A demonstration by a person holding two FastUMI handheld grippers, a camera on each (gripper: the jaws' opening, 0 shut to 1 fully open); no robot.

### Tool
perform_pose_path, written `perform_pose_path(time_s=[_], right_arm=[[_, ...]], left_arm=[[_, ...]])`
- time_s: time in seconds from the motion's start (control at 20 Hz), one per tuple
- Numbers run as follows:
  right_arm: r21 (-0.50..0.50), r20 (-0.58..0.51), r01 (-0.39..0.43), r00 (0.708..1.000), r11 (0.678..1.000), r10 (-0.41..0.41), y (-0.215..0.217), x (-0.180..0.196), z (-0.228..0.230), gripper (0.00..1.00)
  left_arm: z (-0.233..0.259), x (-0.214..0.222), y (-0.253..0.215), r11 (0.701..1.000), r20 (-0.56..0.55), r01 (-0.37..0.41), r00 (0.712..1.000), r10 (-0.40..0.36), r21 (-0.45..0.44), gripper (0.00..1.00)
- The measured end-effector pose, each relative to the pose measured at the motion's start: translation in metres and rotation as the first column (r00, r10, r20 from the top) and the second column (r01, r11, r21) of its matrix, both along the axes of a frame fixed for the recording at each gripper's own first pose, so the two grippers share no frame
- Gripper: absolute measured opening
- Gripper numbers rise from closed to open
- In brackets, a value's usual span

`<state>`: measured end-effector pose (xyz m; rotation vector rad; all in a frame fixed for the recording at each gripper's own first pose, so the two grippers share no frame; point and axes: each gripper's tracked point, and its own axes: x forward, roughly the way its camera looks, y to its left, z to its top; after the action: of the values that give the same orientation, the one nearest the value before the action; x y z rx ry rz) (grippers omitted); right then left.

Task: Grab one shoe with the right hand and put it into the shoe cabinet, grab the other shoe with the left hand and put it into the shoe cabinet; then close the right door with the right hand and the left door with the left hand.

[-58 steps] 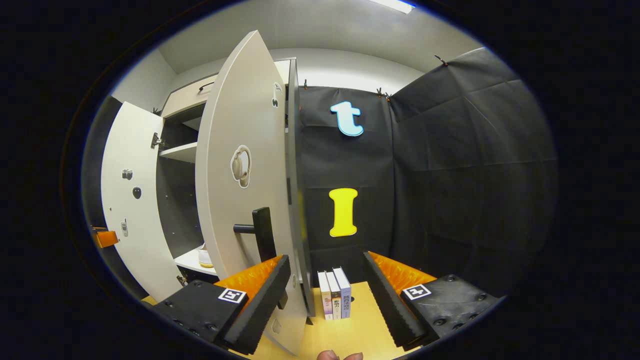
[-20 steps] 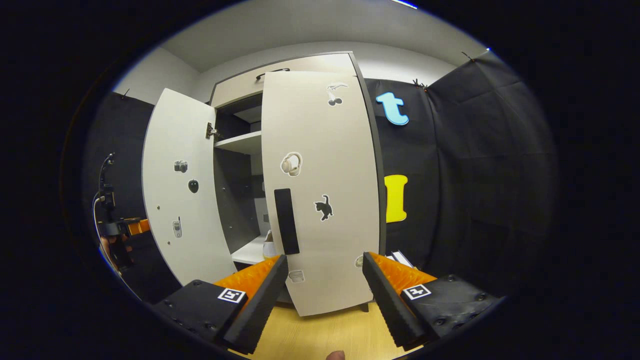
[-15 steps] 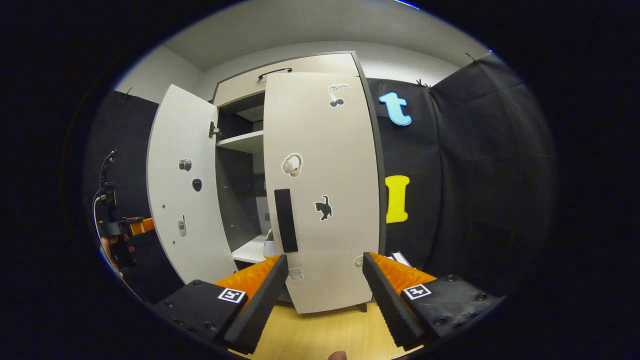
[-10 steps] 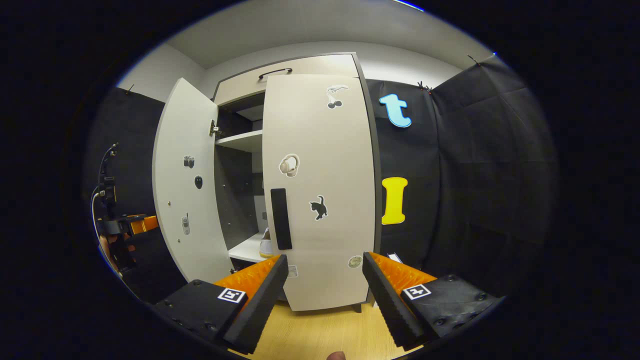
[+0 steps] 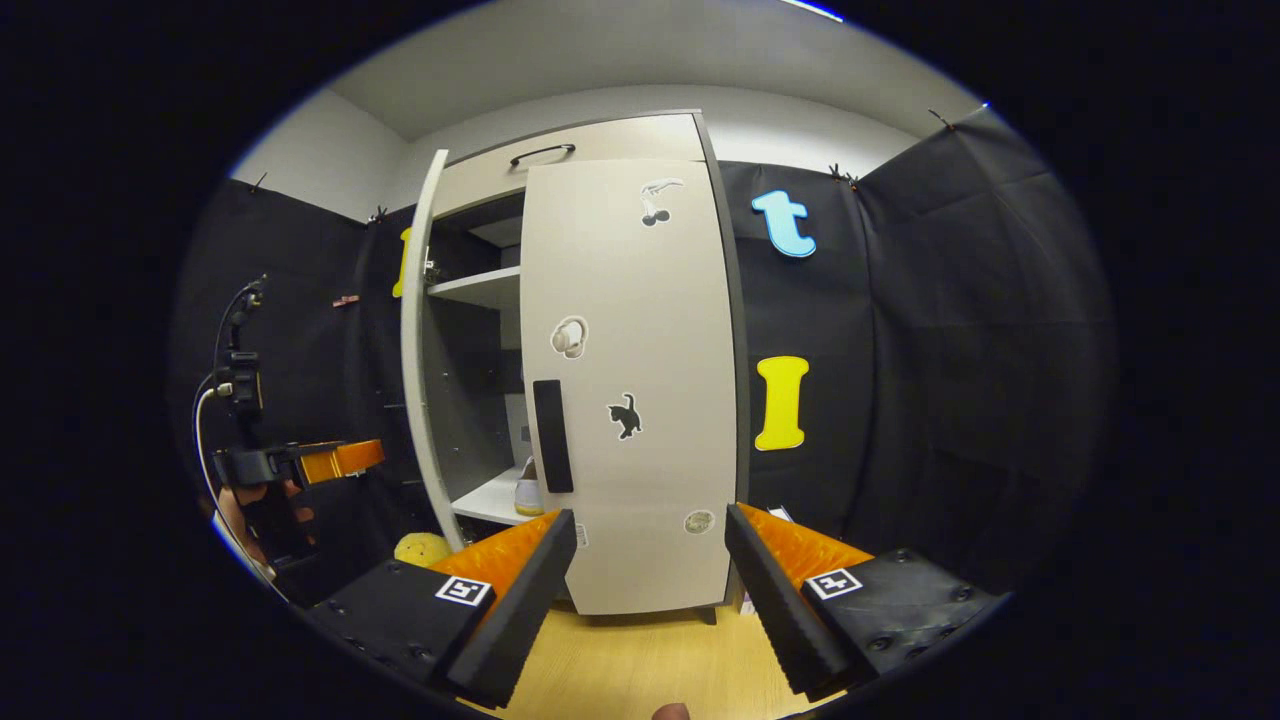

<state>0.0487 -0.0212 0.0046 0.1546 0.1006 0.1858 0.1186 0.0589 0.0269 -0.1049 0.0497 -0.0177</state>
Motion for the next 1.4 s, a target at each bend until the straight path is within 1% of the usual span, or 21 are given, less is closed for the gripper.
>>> perform_pose_path(time_s=[0.05,0.1,0.25,0.35,0.9,1.15,1.4], right_arm=[[0.002,0.001,0.003,1.0,1.0,-0.003,-0.001,-0.002,0.0,0.98],[0.003,0.004,0.008,1.0,1.0,-0.008,-0.003,-0.003,0.002,0.98],[-0.001,0.014,0.027,1.0,1.0,-0.027,-0.007,-0.005,0.004,0.98],[0.001,0.023,0.035,0.999,0.999,-0.035,-0.007,-0.005,0.009,0.98],[-0.02,0.031,0.042,0.999,0.999,-0.042,0.021,-0.015,0.013,0.98],[-0.026,0.034,0.043,0.999,0.999,-0.043,0.027,-0.022,0.016,0.98],[-0.03,0.036,0.054,0.998,0.998,-0.053,0.029,-0.026,0.018,0.98]], left_arm=[[0.001,-0.001,-0.006,1.0,0.002,0.005,1.0,-0.005,0.001,0.94],[0.002,-0.004,-0.01,1.0,0.002,0.01,1.0,-0.01,0.005,0.95],[0.0,-0.014,-0.021,1.0,-0.001,0.024,1.0,-0.024,0.006,0.94],[-0.002,-0.024,-0.026,0.999,-0.006,0.032,0.999,-0.032,0.004,0.95],[-0.002,-0.073,-0.033,0.998,0.001,0.059,0.998,-0.059,0.03,0.95],[-0.005,-0.08,-0.034,0.996,-0.003,0.083,0.997,-0.083,0.022,0.95],[-0.002,-0.084,-0.031,0.996,0.004,0.087,0.996,-0.087,0.018,0.95]])
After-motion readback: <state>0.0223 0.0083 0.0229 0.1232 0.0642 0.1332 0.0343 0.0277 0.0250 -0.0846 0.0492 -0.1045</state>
